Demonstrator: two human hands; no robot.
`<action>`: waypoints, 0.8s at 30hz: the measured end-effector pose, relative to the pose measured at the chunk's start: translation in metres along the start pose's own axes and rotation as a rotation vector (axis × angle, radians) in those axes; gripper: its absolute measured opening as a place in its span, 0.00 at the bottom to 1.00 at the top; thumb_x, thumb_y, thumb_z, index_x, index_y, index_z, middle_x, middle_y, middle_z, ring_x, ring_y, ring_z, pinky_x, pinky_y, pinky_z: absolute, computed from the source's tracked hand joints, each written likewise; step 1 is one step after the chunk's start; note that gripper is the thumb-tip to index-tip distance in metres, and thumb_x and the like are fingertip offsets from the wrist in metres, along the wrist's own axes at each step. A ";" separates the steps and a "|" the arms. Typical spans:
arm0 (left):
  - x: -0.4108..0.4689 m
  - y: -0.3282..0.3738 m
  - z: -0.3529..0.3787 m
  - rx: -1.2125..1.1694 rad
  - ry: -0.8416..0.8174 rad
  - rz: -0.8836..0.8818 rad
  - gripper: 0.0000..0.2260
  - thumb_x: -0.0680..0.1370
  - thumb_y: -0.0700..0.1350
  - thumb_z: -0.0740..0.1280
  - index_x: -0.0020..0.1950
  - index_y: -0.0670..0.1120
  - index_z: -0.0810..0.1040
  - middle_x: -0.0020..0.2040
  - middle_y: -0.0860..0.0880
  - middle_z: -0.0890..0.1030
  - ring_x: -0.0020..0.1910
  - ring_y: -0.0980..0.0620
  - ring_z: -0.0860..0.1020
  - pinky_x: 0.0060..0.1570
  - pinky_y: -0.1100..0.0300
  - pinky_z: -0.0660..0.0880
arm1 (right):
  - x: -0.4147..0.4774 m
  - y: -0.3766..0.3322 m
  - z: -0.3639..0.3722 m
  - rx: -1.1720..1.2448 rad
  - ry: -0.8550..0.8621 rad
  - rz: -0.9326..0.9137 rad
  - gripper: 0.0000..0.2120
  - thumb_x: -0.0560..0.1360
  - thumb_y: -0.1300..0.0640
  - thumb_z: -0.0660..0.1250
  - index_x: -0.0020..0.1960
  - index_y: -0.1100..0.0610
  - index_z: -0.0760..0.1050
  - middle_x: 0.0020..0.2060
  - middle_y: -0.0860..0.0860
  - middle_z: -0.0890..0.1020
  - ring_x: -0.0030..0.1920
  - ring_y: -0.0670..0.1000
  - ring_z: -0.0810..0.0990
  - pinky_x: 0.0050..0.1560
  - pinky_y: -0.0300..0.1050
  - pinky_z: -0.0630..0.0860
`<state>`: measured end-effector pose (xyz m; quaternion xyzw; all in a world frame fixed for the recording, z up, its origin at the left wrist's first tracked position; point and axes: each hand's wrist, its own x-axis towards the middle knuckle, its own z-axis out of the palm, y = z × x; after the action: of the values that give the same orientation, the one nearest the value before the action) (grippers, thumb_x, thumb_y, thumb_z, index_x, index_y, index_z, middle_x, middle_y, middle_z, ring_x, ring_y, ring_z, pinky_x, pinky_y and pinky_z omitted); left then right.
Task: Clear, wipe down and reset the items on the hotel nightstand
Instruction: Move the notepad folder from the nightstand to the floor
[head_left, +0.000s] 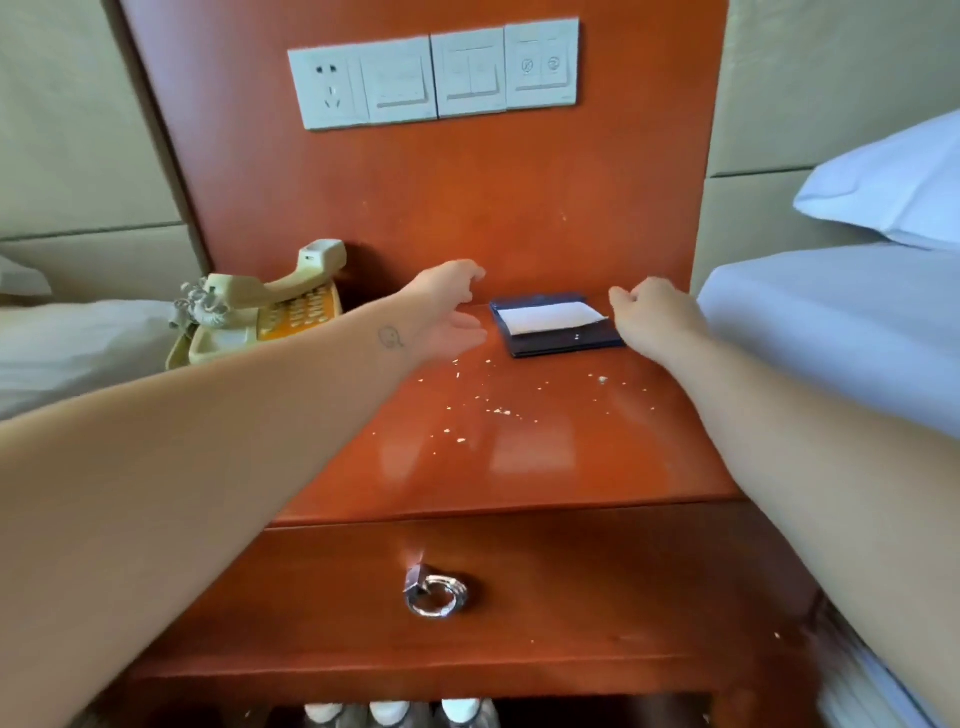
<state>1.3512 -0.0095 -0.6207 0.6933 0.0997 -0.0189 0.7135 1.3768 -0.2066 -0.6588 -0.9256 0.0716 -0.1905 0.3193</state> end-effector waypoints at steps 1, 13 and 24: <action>0.006 0.001 0.003 -0.016 -0.006 -0.024 0.21 0.82 0.46 0.62 0.72 0.38 0.65 0.67 0.35 0.69 0.64 0.38 0.73 0.52 0.53 0.73 | 0.001 -0.001 0.002 -0.001 -0.033 -0.004 0.16 0.81 0.49 0.52 0.45 0.59 0.72 0.43 0.59 0.75 0.50 0.63 0.76 0.45 0.48 0.67; 0.037 0.001 -0.010 -0.011 0.131 -0.203 0.08 0.78 0.35 0.63 0.57 0.35 0.73 0.51 0.43 0.75 0.41 0.52 0.76 0.26 0.65 0.76 | 0.002 -0.020 0.009 0.493 -0.147 -0.094 0.18 0.75 0.66 0.62 0.60 0.51 0.78 0.56 0.53 0.79 0.55 0.56 0.79 0.58 0.52 0.78; 0.016 0.024 -0.024 -0.238 0.169 0.236 0.07 0.77 0.34 0.61 0.41 0.44 0.70 0.40 0.47 0.71 0.49 0.48 0.73 0.64 0.57 0.73 | -0.017 -0.036 0.008 0.667 -0.160 -0.448 0.28 0.79 0.69 0.60 0.75 0.50 0.61 0.73 0.45 0.68 0.70 0.45 0.69 0.70 0.41 0.66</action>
<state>1.3685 0.0175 -0.6000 0.6101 0.0785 0.1351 0.7768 1.3645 -0.1693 -0.6472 -0.7757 -0.2226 -0.1957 0.5571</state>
